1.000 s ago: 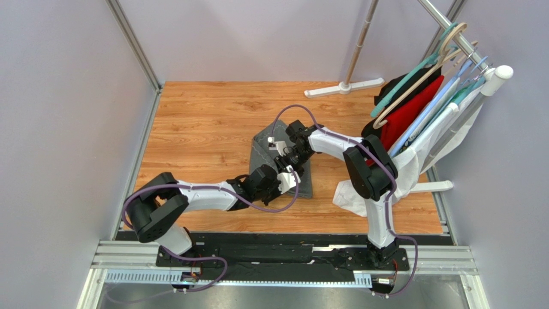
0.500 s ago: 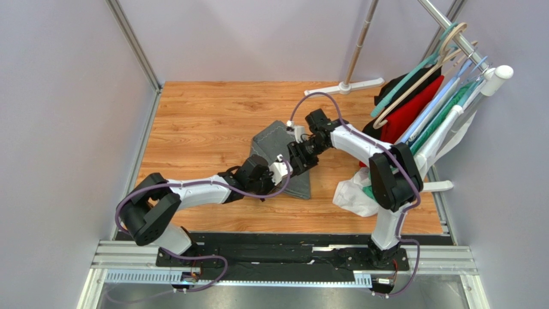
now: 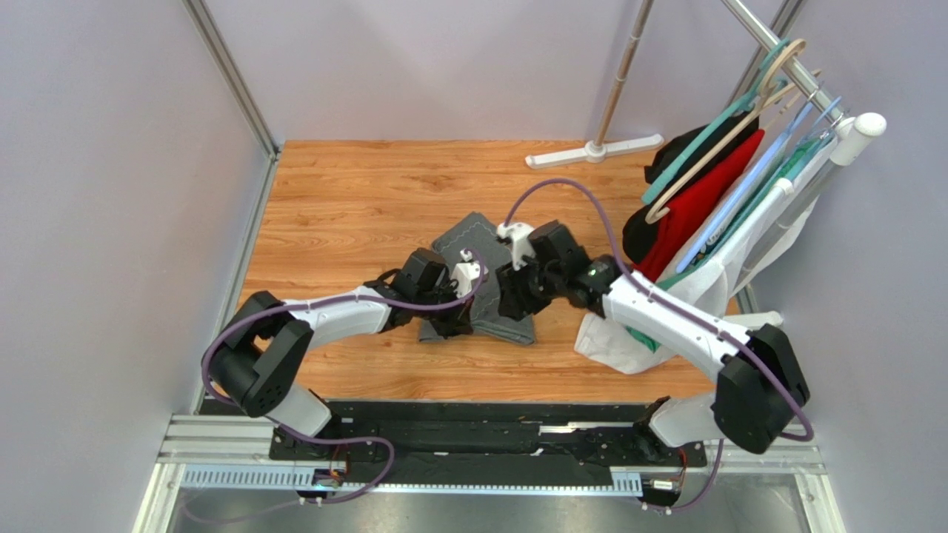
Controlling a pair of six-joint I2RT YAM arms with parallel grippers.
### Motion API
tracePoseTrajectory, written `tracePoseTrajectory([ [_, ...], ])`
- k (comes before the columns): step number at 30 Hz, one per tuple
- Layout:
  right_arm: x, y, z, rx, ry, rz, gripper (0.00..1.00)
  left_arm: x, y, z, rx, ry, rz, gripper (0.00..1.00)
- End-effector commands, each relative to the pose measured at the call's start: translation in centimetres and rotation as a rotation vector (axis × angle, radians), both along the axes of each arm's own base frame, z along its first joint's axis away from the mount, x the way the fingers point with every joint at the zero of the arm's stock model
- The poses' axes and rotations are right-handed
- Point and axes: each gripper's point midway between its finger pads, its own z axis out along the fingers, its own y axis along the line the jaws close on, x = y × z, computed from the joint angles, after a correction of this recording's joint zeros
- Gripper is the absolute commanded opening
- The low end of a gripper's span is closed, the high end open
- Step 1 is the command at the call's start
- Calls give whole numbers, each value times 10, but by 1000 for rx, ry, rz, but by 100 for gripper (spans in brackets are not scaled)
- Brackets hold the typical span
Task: Fold the napkin, place the utensils inside, and roll it up
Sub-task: Roll the napkin with the utensil
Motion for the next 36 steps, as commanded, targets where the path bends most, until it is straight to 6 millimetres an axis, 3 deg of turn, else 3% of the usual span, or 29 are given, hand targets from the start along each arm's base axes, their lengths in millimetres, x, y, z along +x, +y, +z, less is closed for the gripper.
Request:
tracePoseTrajectory([
  [1,17,7,11,-89,-303,-74,49,3,-17,21,-88,107,-33,0],
  [5,13,3,-1,-145,-430,-77,49,6,-14,19,-118,209,-31,0],
  [6,9,12,2,-128,-470,-64,49,7,-15,19,-124,224,-29,0],
  [7,5,9,-8,-152,-484,-54,49,6,-16,21,-143,241,-40,0],
  [12,16,4,-10,-199,-586,-132,49,4,-13,14,-154,289,-44,0],
  [15,13,5,-4,-144,-597,-125,50,4,-11,13,-177,312,-45,0],
  [18,4,12,-7,-168,-626,-3,50,5,-12,12,-174,329,-49,0],
  [24,-11,25,-33,-230,-558,159,50,9,-11,13,-180,379,-50,0],
  [29,-19,34,-41,-261,-565,232,50,17,-7,14,-204,413,-32,0],
  [36,-14,38,-54,-332,-586,271,50,17,-6,12,-206,423,-40,0],
])
